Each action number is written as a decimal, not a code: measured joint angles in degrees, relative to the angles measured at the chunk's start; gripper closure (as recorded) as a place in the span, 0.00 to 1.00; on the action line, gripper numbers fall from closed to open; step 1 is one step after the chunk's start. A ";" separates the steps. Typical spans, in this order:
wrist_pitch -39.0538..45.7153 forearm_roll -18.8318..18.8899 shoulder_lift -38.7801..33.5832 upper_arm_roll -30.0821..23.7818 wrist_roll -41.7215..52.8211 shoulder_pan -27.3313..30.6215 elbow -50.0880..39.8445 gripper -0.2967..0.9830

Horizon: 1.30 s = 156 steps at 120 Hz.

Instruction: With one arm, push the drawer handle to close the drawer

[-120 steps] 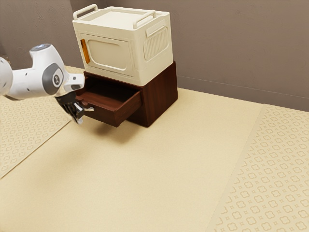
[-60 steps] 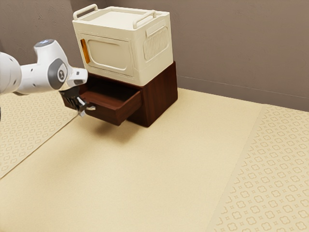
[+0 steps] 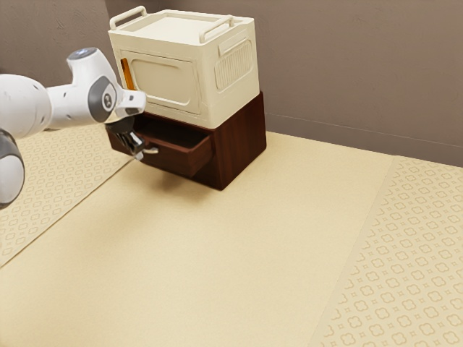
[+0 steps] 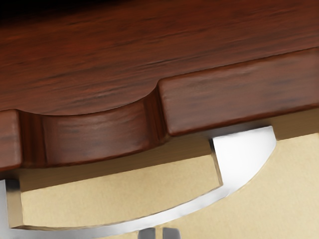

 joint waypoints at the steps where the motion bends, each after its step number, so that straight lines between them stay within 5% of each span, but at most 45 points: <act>1: -0.04 -0.04 0.17 -0.01 0.02 0.00 0.23 0.84; 156: -8.97 -2.21 19.38 -3.67 1.19 4.89 30.56 0.82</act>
